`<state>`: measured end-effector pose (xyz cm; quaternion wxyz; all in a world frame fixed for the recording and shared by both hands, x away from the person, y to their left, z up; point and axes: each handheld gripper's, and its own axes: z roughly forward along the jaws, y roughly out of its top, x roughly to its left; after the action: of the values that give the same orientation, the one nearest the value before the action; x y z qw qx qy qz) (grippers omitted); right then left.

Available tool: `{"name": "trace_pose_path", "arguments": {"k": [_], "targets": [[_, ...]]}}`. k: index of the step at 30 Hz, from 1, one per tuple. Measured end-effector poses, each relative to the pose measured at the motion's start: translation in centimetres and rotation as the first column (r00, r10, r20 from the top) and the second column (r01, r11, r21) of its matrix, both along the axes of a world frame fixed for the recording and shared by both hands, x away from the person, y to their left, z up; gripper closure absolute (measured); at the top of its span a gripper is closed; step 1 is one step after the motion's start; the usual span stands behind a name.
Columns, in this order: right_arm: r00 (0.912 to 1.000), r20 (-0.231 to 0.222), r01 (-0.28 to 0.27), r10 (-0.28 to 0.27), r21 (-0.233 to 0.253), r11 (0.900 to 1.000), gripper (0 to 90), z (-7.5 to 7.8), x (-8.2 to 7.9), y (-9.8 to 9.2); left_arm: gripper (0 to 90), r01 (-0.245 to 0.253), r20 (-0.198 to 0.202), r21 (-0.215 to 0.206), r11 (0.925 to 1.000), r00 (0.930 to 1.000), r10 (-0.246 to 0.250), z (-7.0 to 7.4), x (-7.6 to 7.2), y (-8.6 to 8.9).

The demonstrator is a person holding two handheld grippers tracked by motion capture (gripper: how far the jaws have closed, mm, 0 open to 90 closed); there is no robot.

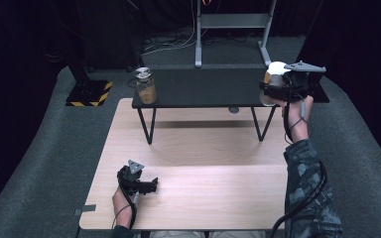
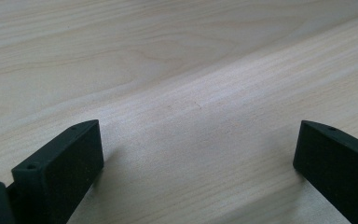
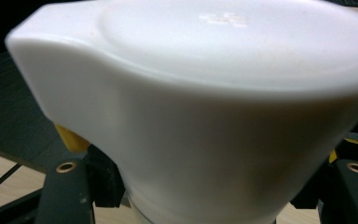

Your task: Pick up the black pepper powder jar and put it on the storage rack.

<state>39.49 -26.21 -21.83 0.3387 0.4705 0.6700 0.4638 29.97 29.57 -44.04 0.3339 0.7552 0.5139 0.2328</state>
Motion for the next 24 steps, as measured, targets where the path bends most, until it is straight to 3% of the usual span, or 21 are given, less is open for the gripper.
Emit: {"name": "trace_pose_path", "arguments": {"k": [7, 15, 24], "targets": [[0.9987, -0.039, 0.031, -0.031, 0.002, 1.0, 29.6, 0.2, 1.9, -0.1, 0.8, 0.002, 0.0, 0.0, 1.0, 1.0, -0.002, 0.0, 0.0, 0.0], [0.9959, -0.055, 0.072, -0.072, 0.002, 0.997, 29.6, -0.7, 3.4, 0.1, 0.8, 0.002, 0.0, -0.001, 1.0, 1.0, -0.002, 0.0, 0.0, 0.0], [0.9975, -0.021, 0.068, -0.067, 0.003, 0.998, 29.6, -1.8, 3.3, 0.0, 0.8, 0.004, -0.001, 0.003, 1.0, 1.0, -0.004, 0.0, 0.0, 0.0]]}}
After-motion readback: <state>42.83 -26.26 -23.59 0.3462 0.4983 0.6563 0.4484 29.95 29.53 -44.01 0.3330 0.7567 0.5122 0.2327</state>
